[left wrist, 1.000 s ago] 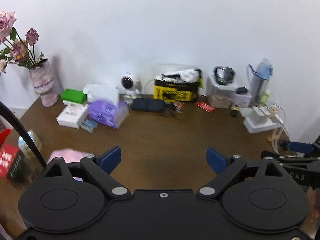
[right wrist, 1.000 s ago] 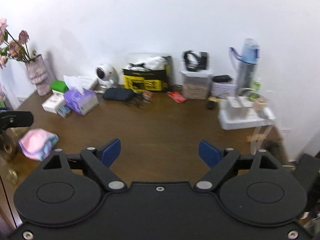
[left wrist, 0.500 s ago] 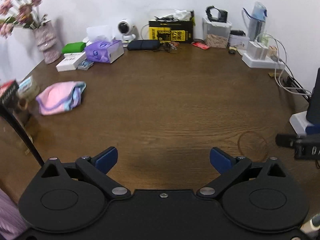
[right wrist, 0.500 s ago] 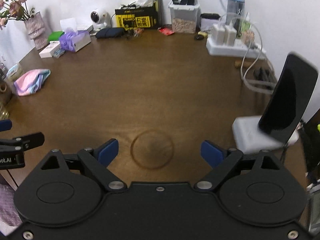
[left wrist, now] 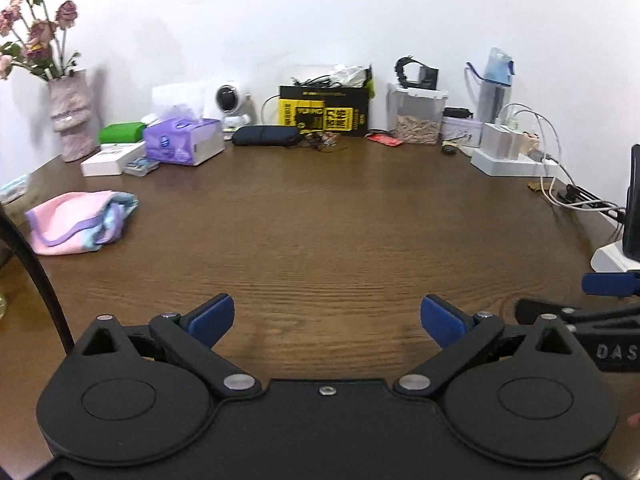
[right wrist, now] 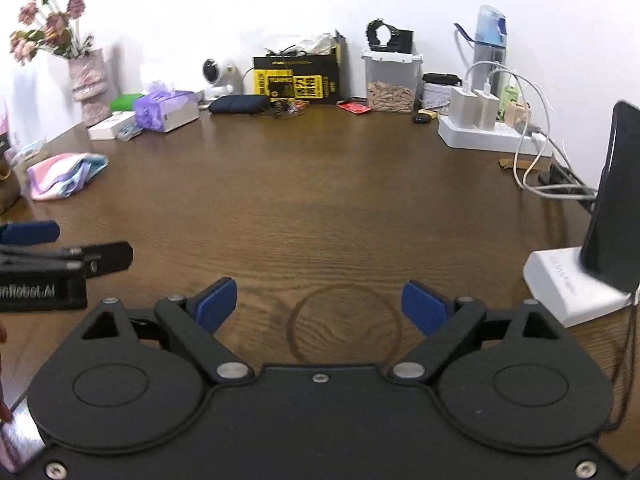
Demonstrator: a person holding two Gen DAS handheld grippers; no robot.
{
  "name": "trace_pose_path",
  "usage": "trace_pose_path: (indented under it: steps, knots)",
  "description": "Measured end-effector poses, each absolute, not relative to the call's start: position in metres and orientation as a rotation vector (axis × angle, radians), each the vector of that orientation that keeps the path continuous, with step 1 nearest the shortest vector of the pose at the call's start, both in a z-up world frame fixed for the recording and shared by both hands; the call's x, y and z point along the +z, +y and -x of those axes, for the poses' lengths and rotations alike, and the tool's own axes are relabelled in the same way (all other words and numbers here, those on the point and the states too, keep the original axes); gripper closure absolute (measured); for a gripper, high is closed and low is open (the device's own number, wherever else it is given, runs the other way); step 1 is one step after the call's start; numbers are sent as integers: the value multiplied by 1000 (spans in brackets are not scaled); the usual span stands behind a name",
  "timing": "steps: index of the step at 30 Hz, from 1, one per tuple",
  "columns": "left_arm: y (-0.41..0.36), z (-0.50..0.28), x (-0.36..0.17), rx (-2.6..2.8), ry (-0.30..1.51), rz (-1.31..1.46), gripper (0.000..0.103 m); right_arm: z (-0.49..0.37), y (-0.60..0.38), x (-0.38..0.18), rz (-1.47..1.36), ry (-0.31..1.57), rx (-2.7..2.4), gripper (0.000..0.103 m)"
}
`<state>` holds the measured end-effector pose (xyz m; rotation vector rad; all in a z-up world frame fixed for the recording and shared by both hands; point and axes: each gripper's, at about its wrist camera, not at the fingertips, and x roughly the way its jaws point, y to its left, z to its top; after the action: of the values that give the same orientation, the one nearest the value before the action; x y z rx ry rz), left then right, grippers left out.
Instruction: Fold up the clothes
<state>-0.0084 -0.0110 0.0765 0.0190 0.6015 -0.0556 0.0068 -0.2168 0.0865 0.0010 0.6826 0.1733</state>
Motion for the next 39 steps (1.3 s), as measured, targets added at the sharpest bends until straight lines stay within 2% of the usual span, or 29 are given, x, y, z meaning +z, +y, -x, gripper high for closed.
trace_pose_path:
  steps: [9, 17, 39]
  knots:
    - [-8, 6, 46, -71, 627, -17, 2, -8, -205, 59, 9, 728, 134, 9]
    - [-5, -5, 37, -54, 695, -20, 0, -13, -200, 52, 15, 723, 94, 1]
    - [-3, -6, 37, -56, 695, -29, 0, -14, -200, 54, 10, 726, 89, 1]
